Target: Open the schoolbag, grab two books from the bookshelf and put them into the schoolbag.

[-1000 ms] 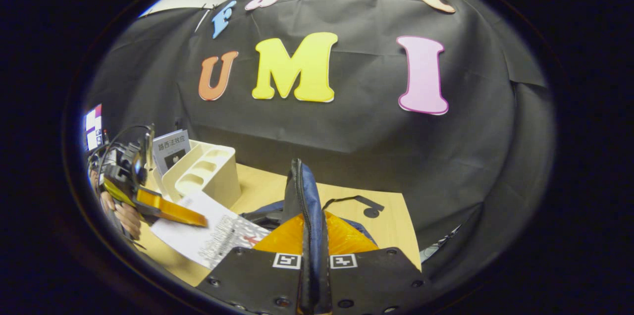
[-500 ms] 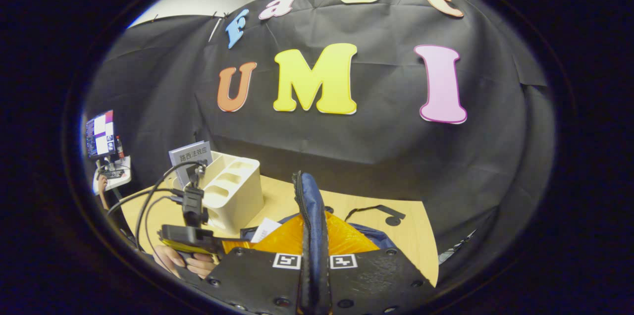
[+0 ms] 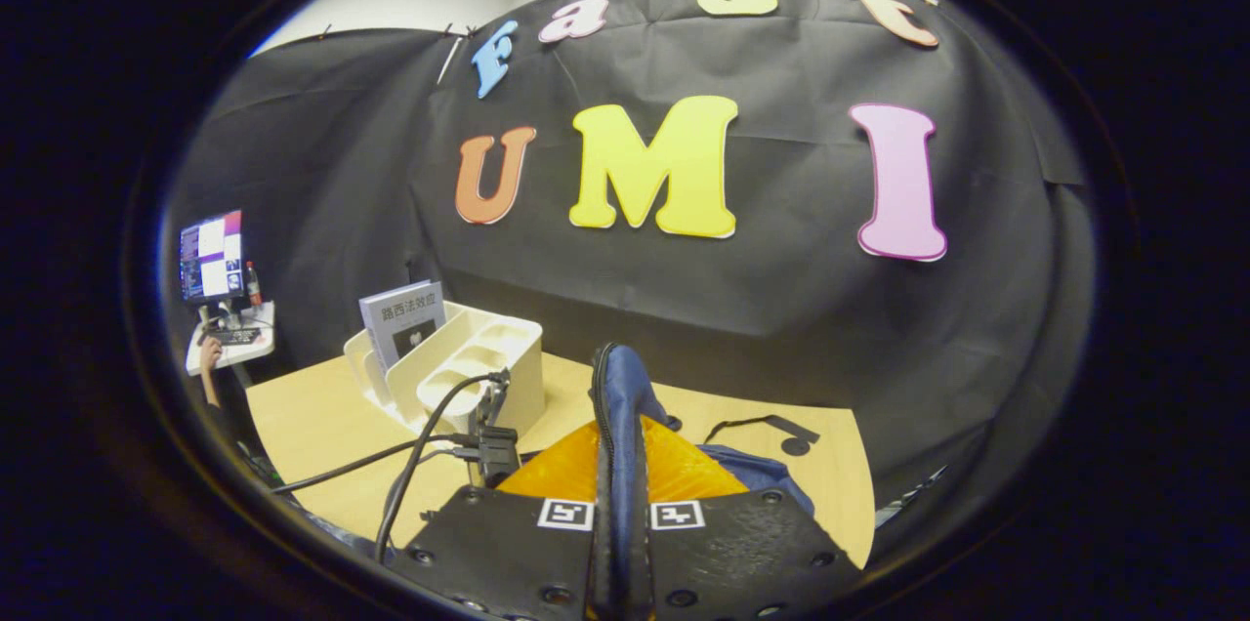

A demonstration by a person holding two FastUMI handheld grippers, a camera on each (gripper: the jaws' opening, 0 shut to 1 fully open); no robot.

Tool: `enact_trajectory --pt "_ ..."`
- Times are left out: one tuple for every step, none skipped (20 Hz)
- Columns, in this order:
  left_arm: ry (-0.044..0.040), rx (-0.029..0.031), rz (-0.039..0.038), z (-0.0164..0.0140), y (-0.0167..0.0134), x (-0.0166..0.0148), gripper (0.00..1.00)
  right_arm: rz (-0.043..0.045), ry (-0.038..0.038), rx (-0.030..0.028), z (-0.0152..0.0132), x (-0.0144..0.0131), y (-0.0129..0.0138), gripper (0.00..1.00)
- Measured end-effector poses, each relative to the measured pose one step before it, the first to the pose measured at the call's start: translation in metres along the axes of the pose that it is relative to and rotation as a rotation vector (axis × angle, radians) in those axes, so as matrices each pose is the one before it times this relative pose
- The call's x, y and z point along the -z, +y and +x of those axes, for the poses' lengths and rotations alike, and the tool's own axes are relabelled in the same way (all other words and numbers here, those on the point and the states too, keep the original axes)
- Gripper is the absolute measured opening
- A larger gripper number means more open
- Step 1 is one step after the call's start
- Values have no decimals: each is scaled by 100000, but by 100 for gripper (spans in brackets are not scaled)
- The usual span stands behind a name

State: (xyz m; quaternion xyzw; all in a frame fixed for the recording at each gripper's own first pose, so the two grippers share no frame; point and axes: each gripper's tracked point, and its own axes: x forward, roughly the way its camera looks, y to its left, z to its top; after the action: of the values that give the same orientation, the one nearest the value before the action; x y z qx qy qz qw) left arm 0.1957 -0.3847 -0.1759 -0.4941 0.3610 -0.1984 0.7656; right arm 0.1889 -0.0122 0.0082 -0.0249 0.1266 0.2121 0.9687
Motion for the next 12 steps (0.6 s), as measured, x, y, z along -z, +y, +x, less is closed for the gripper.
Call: enact_trajectory --pt "388 -5786 2901 51 1138 -7 49 -642 -84 3606 31 290 -978 10" --pt "1492 -6334 2760 121 1478 29 52 -542 669 1876 83 384 -560 6" --pt "1717 -1608 -925 15 513 137 67 130 643 649 -64 446 -150 7" --pt "1996 -2048 -987 -84 694 222 71 668 512 281 -62 273 -155 10" --pt "1836 -784 -618 -20 482 173 76 467 422 119 45 310 -99 7" --pt "23 -553 -54 -389 188 -301 79 -139 59 302 -63 158 -98 6" --pt "164 -1243 629 -255 313 -159 81 -386 -75 844 20 50 -147 6" --pt "540 330 -654 -408 119 -89 80 -688 -65 1069 -28 33 -100 6" --pt "-181 -1509 -1622 -449 404 -283 81 -579 71 1004 -33 180 -58 7" --pt "-71 443 -983 -555 24 -333 83 -308 508 803 -9 175 -36 7" --pt "140 -1154 1392 -482 277 44 94 114 1169 830 26 550 -71 7" --pt "-80 -109 1319 -592 120 -72 84 310 817 1367 74 335 -205 6"
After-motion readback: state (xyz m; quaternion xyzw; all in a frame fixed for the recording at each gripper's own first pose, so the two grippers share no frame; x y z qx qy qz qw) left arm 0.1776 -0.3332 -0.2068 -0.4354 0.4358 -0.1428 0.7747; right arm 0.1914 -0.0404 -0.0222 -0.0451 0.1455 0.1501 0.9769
